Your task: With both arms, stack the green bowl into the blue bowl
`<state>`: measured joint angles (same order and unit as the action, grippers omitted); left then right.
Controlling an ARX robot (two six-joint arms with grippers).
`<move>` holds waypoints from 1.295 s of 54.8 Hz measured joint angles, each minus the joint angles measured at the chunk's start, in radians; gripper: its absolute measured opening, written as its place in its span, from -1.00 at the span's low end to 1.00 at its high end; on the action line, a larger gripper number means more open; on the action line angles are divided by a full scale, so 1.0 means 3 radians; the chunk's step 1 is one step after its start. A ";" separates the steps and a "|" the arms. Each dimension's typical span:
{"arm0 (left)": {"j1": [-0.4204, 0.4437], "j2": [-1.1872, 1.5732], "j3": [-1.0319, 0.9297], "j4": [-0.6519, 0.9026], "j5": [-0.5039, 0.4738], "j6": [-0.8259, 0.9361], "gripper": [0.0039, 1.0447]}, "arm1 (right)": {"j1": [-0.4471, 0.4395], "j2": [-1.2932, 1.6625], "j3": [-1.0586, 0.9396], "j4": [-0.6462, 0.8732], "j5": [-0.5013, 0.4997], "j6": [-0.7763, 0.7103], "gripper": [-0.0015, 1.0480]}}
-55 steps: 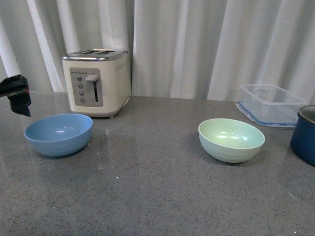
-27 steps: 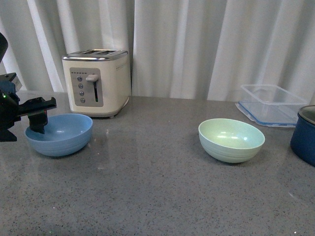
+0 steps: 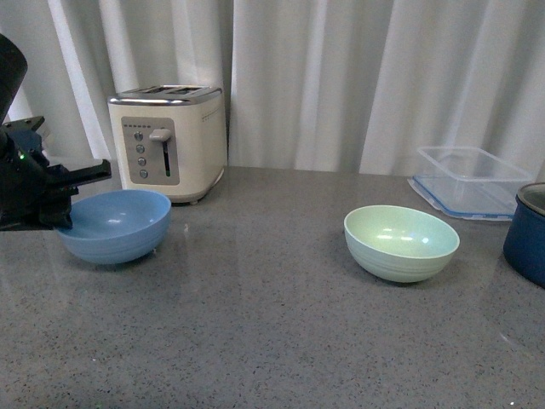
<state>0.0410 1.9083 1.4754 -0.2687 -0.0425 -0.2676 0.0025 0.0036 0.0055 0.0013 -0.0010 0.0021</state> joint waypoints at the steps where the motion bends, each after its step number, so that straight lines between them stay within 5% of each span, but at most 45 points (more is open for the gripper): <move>1: -0.0023 -0.0020 -0.0001 0.0000 0.0003 0.0000 -0.94 | 0.0000 0.0001 0.0000 0.0000 0.0000 0.0000 0.81; 30: -0.0757 0.0014 0.0290 -0.0005 -0.0027 -0.0014 -0.94 | 0.0000 0.0000 0.0000 0.0000 0.0000 0.0000 0.81; 71: -0.1019 0.0622 0.0782 -0.0224 -0.0057 -0.0029 -0.94 | 0.0000 0.0000 0.0000 0.0000 0.0000 0.0000 0.81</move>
<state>-0.2646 2.0949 1.7100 -0.3359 -0.0597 -0.2764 0.0025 0.0036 0.0055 0.0013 -0.0010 0.0021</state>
